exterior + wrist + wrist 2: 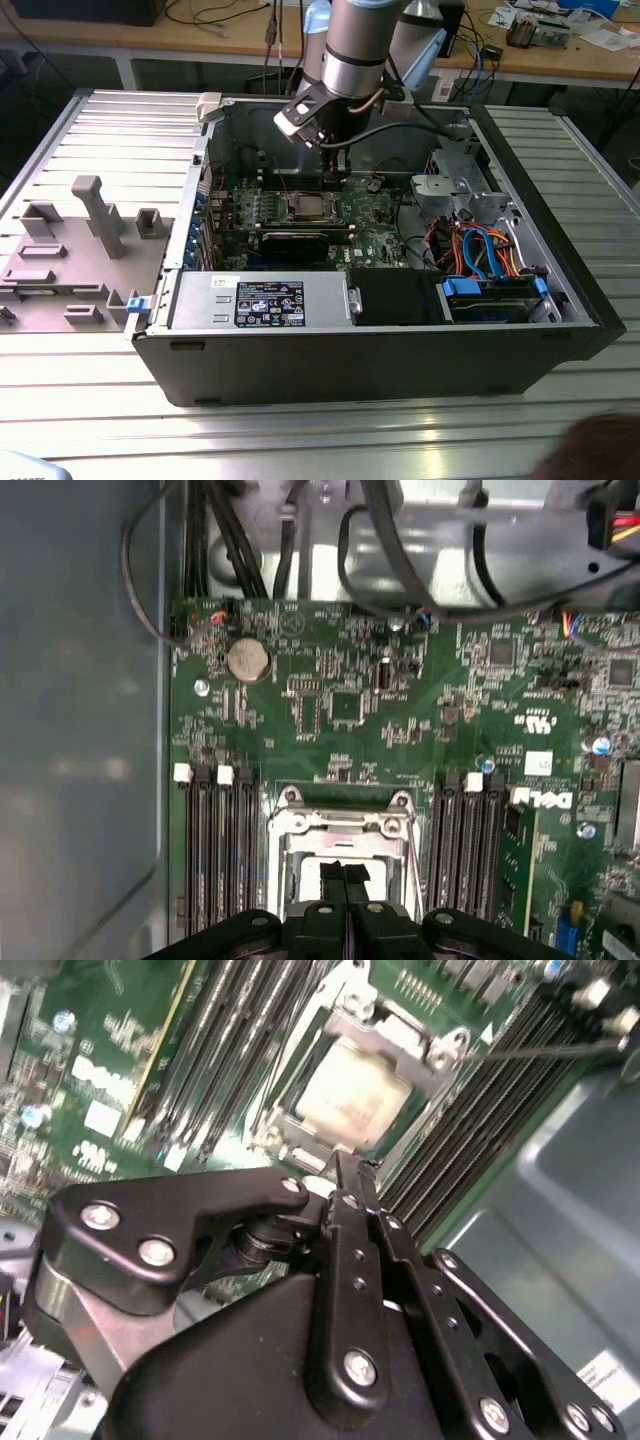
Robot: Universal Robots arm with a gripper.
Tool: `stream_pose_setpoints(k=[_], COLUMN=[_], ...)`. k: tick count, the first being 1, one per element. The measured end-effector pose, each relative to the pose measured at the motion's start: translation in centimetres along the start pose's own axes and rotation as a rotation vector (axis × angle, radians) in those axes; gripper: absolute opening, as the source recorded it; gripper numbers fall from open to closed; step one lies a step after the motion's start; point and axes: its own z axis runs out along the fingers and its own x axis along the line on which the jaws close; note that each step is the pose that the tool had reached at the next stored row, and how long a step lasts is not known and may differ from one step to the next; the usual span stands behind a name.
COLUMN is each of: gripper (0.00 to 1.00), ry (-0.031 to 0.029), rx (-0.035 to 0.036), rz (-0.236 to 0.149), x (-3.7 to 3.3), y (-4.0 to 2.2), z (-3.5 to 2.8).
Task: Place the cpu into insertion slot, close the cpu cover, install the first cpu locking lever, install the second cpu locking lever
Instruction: 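Close the cpu cover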
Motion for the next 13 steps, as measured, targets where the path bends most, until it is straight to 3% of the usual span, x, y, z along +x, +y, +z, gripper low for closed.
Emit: stream_pose_setpoints(k=[4,13], gripper=[0.11,0.11], ry=[0.0048,0.0051], rx=[-0.0002,-0.0002], rz=[0.0,-0.001], x=[-0.02,-0.06], y=[-0.62,-0.57], z=[0.63,2.17])
